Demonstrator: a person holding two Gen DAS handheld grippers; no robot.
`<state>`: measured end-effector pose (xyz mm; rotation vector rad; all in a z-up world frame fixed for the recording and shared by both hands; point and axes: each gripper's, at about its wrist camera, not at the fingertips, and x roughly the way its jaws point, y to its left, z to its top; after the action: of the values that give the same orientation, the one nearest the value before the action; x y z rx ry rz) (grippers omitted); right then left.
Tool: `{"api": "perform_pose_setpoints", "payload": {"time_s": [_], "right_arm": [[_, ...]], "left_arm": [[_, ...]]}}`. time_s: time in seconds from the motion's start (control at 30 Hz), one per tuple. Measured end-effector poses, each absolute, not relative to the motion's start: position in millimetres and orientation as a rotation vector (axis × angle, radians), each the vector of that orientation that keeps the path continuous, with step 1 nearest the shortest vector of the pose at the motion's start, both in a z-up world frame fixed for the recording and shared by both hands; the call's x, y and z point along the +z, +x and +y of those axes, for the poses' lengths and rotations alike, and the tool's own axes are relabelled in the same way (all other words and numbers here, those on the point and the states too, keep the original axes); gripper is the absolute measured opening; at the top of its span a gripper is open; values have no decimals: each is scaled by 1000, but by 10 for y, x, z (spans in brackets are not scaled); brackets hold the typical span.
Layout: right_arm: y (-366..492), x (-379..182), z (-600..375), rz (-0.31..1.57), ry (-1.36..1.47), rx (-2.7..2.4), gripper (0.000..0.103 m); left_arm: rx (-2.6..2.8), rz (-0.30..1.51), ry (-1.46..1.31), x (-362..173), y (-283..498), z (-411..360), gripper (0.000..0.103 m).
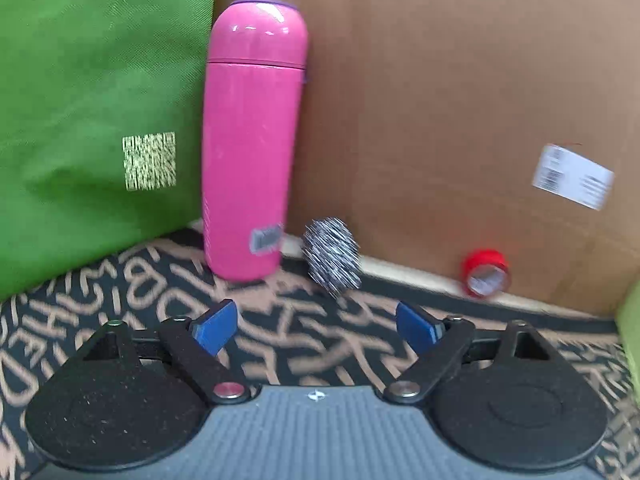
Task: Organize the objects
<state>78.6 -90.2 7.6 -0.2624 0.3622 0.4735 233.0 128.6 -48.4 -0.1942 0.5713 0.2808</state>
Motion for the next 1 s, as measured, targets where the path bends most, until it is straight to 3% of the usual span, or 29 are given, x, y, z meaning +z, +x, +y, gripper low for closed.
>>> {"api": "perform_pose_setpoints", "payload": {"time_s": [0.1, 0.23, 0.27, 0.3, 0.37, 0.6, 0.87, 0.9, 0.93, 1.0], "right_arm": [[830, 41, -818, 388, -252, 475, 103], [1048, -4, -736, 437, -201, 456, 103], [1120, -18, -710, 450, -188, 442, 103], [1212, -33, -676, 466, -175, 426, 103], [1411, -72, -604, 492, -145, 375, 103], [2292, -275, -92, 570, -178, 308, 72], [2826, -472, 233, 640, -110, 281, 70], [2864, -487, 252, 642, -100, 265, 63], [2886, -499, 257, 642, -93, 252, 47], [2878, -514, 212, 642, -59, 253, 46]], "left_arm": [[296, 582, -174, -526, 2593, 1361, 81], [275, 631, -169, -649, 2877, 1421, 66], [247, 647, -190, -680, 2919, 1446, 44], [210, 656, -204, -705, 2946, 1463, 32], [172, 642, -163, -716, 2939, 1436, 22], [108, 583, -100, -817, 2810, 1442, 21], [74, 559, -234, -844, 2785, 1683, 24], [71, 555, -248, -848, 2785, 1706, 26], [65, 552, -264, -852, 2783, 1731, 30], [49, 545, -290, -860, 2777, 1775, 37]]}}
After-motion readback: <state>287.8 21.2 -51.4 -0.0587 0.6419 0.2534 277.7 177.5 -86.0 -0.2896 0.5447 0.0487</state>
